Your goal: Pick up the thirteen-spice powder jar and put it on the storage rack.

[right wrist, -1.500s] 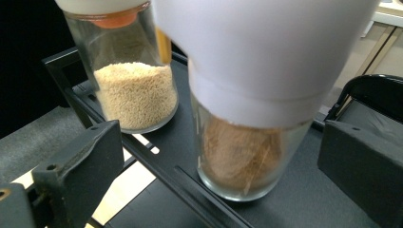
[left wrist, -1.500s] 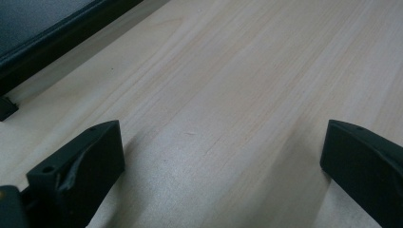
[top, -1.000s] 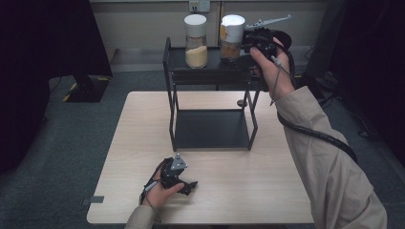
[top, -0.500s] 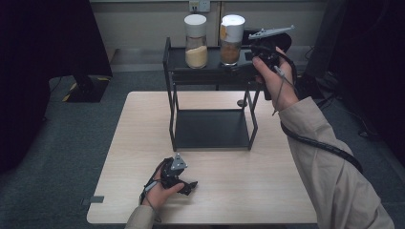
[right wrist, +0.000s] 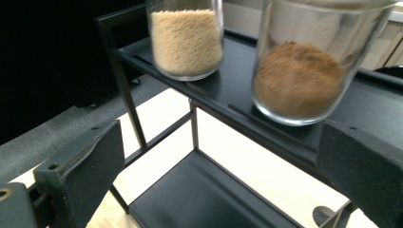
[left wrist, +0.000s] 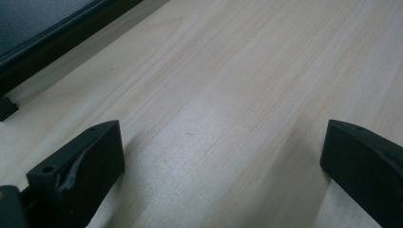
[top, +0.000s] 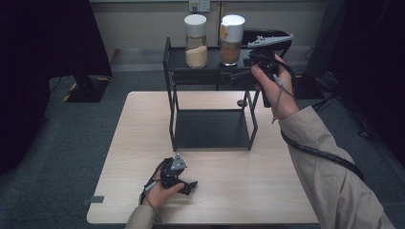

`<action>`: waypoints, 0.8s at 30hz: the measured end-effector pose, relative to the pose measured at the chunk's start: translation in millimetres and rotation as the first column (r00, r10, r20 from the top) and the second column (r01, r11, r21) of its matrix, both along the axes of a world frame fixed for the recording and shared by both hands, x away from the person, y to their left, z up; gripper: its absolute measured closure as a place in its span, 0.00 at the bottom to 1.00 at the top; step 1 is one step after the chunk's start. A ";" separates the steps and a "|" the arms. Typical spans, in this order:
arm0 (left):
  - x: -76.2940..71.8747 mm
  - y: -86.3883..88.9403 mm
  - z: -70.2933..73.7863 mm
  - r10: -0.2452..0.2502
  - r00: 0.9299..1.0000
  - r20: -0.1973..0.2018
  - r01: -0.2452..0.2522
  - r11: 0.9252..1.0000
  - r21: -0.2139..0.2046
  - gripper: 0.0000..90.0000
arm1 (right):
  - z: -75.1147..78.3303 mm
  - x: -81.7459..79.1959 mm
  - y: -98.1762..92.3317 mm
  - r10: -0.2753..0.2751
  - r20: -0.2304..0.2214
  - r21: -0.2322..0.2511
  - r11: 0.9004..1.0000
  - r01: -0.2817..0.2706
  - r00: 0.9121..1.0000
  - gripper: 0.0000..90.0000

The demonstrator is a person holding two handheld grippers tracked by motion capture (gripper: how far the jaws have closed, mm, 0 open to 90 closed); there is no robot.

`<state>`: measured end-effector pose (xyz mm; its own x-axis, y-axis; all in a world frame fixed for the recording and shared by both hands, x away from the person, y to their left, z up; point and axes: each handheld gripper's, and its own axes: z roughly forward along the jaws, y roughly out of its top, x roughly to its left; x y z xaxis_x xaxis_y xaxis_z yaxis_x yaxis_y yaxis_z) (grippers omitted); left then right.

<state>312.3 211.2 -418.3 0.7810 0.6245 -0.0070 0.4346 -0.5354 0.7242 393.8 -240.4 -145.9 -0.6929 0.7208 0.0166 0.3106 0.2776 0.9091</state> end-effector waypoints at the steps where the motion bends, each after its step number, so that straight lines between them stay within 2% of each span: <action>1: 0.0 0.0 0.0 0.000 1.000 0.000 0.000 1.000 0.000 0.00 | -1.4 -0.5 0.0 0.004 0.000 0.003 1.000 -0.004 1.000 0.01; 24: 0.3 0.5 0.0 -0.003 1.000 0.000 0.003 1.000 0.000 0.00 | -31.2 -13.8 0.7 0.044 -0.034 0.019 0.999 -0.043 0.998 0.02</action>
<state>312.7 211.7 -418.3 0.7827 0.6223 -0.0075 0.4334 -0.5363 0.7243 380.0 -239.7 -177.1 -0.7226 0.6892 0.0534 0.3295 0.2755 0.9031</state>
